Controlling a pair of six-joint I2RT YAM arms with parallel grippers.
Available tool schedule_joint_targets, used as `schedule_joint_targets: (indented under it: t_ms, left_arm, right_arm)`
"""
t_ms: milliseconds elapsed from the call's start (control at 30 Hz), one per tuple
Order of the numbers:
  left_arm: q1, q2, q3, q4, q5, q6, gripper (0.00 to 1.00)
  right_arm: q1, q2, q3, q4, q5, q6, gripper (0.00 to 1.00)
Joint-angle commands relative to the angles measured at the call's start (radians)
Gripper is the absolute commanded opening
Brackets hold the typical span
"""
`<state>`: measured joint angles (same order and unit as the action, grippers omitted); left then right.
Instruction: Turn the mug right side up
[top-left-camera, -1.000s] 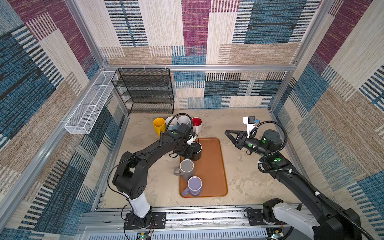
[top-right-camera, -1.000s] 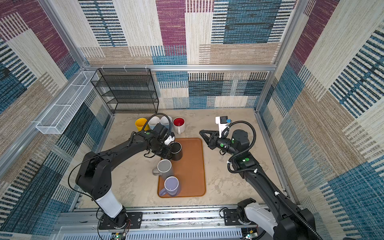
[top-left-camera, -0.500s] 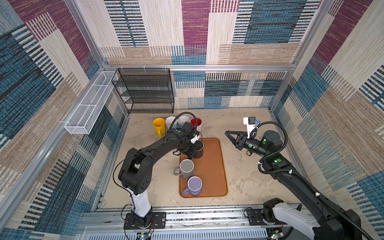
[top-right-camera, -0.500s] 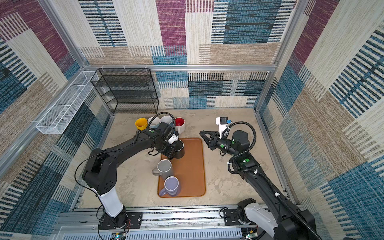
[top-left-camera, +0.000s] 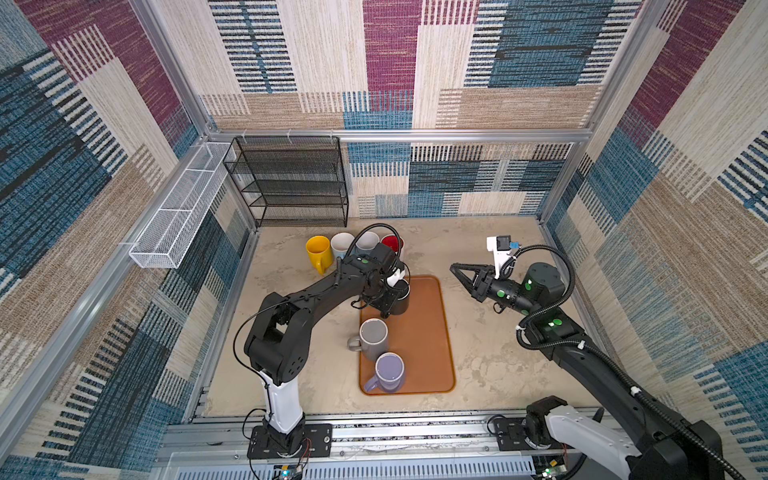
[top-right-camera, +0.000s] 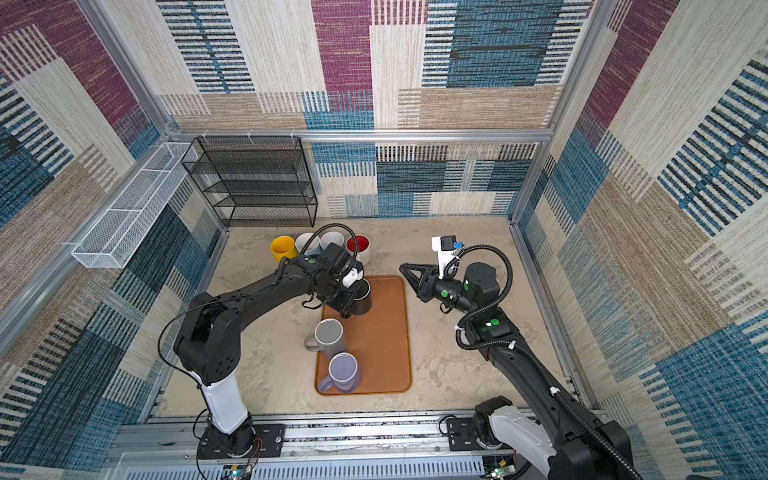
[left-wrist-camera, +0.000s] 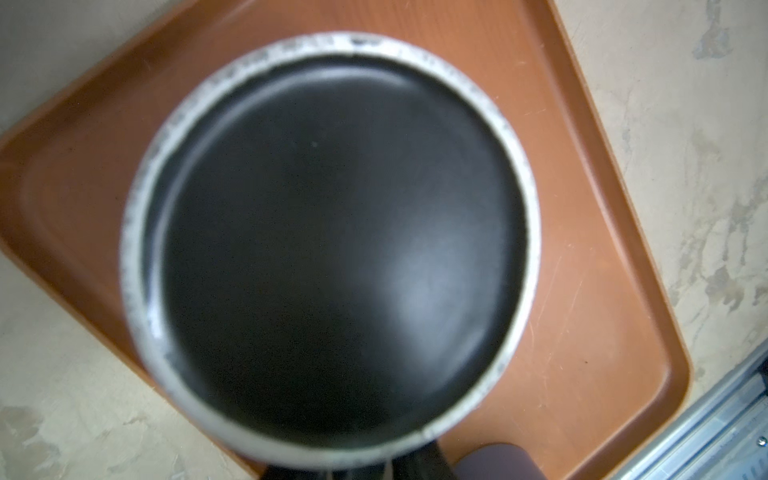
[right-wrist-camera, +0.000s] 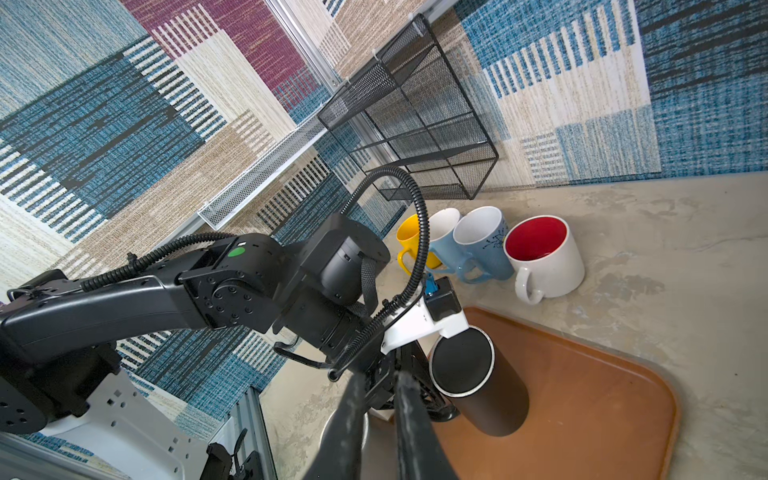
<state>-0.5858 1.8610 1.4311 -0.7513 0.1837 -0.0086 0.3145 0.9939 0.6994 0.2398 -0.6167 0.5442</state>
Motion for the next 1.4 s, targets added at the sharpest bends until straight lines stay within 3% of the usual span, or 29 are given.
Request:
schedule_joint_targets:
  t_ms: [0, 400, 733, 1367]
  left_arm:
    - [-0.002, 0.009, 0.014, -0.023, -0.022, 0.022, 0.23]
    - [-0.009, 0.021, 0.033, -0.037, -0.039, 0.021, 0.18]
    - [-0.012, 0.022, 0.045, -0.043, -0.037, 0.012, 0.0]
    - [-0.012, -0.075, 0.067, 0.008, 0.005, -0.054, 0.0]
  right_arm:
    - [0.001, -0.006, -0.001, 0.024, 0.013, -0.005, 0.18]
    - [0.001, -0.015, -0.011, 0.021, 0.019, -0.009, 0.18]
    - [0.001, -0.007, -0.015, 0.019, 0.026, -0.009, 0.18]
    - [0.001, 0.009, -0.026, 0.009, 0.056, -0.013, 0.19]
